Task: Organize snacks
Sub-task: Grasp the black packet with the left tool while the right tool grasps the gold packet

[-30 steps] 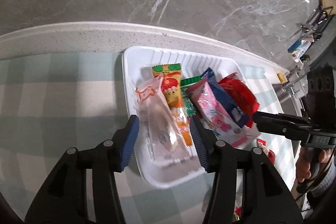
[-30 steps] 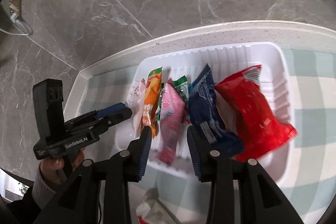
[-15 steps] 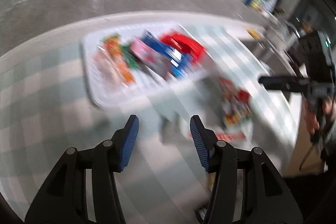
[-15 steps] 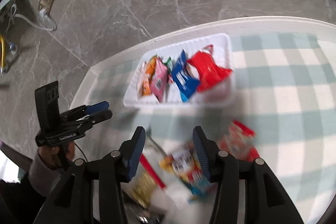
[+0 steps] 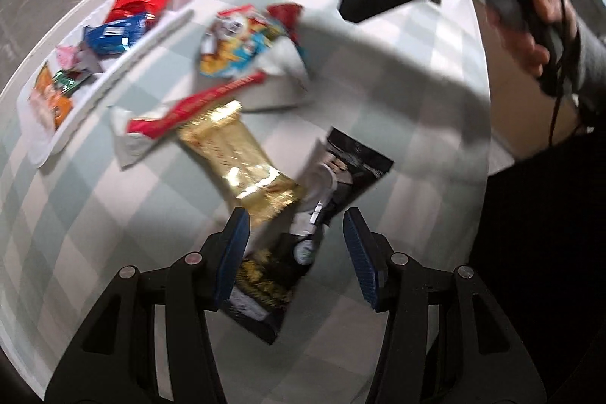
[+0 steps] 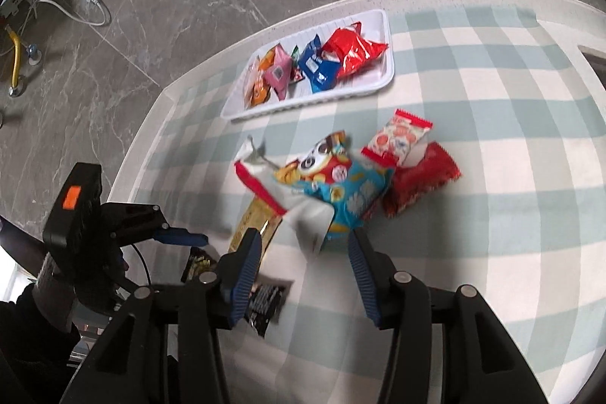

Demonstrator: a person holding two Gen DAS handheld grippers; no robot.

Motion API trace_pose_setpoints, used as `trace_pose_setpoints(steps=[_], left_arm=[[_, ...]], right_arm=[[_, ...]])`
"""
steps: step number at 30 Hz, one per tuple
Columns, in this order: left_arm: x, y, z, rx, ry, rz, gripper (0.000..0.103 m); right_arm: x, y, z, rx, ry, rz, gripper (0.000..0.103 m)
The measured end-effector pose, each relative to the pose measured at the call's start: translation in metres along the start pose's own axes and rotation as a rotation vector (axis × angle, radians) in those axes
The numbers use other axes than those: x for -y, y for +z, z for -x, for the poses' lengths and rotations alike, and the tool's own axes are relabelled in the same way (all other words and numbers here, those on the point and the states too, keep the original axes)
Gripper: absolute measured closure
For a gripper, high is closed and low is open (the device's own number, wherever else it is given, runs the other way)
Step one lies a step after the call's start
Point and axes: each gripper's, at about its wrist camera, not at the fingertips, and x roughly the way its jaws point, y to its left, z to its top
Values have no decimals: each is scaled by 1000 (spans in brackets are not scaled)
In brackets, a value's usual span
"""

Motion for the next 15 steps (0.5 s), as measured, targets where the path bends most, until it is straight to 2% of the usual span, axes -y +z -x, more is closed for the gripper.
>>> trace_pose_setpoints(steps=[5, 11, 15], left_arm=[[15, 1, -20, -40, 34, -16, 54], [24, -6, -31, -53, 10, 25, 54], [24, -12, -33, -44, 10, 93, 54]], right_arm=[[-9, -10, -1, -13, 0, 31, 50], [-20, -18, -10, -48, 12, 65, 50], [-29, -20, -22, -78, 25, 87, 49]])
